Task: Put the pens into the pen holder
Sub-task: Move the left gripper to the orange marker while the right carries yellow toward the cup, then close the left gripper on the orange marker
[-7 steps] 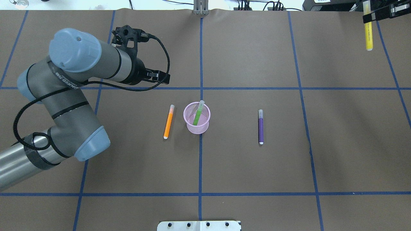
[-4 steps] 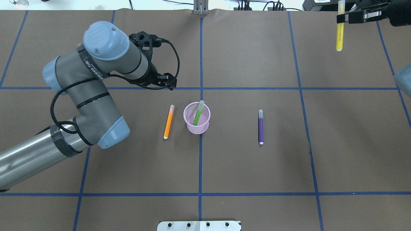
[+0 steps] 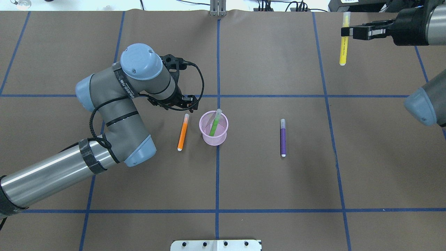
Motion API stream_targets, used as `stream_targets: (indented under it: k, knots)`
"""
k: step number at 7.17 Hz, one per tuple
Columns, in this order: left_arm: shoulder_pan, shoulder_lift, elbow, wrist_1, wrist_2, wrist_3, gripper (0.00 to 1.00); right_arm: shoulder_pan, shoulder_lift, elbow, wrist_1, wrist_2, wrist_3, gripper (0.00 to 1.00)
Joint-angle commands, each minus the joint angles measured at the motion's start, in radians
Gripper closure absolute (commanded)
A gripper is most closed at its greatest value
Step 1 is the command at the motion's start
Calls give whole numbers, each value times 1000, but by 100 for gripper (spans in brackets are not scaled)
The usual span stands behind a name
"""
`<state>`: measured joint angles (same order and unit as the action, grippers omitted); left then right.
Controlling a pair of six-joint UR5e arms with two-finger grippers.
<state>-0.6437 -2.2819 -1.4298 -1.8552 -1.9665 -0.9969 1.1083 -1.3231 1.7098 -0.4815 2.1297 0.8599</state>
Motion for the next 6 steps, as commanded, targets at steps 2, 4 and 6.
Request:
stream_targets:
  k: [2,4,6]
  knots:
    - [10,-13,48,-15,-2,4,33,-11,2,-1,1,-4,1,100]
    - [25,-15,54,-15,-2,4,37,-18,4,-1,1,-4,1,100]
    - [32,-13,55,-12,-2,3,41,-19,10,-2,0,-4,1,100]
